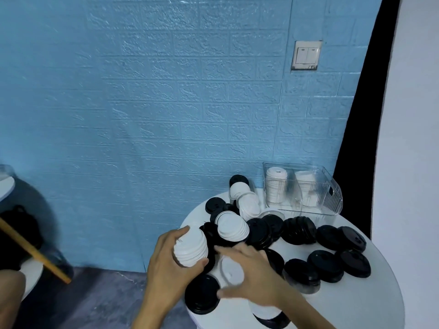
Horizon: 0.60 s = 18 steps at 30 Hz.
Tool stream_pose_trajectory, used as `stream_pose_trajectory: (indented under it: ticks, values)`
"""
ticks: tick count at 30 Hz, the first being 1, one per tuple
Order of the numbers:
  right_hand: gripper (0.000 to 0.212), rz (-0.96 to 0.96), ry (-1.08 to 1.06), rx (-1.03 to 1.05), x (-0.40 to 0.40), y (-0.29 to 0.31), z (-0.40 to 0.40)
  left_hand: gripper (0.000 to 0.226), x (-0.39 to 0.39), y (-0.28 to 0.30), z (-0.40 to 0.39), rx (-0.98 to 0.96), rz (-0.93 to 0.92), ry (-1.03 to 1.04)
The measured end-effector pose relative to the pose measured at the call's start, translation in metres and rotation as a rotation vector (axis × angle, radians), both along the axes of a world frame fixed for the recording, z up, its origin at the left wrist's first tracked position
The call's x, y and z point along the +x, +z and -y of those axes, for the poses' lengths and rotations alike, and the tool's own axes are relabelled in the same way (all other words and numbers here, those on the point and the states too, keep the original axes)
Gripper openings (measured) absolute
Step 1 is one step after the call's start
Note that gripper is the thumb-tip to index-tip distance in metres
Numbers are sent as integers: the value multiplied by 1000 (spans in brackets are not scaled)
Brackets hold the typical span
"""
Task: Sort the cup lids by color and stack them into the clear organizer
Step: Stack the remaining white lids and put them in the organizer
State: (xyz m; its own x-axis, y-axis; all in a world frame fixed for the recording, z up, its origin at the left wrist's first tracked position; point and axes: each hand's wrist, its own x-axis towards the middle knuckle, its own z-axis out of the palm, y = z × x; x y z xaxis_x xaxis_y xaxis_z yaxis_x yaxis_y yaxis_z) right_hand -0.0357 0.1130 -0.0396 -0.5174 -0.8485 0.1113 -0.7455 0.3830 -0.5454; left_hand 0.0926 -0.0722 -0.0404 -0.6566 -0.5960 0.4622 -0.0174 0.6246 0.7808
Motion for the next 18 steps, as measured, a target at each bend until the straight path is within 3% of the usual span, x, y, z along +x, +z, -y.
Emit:
stream_pose_trajectory:
  ticks: [3, 6, 10, 14, 18]
  values:
    - [68, 329, -128, -468, -3, 24, -4, 75, -1, 1, -8, -24, -12, -59]
    - [67, 551, -142, -794, 2, 43, 5, 71, -6, 4, -28, -68, -8, -138]
    - [73, 551, -140, -826, 13, 42, 19, 77, -11, 11, -47, -92, -13, -198]
    - [74, 558, -109, -754, 18, 32, 19, 84, -12, 17, -54, 40, -38, -204]
    - [62, 547, -119, -700, 18, 30, 14, 93, -14, 15, -55, 81, -64, -178]
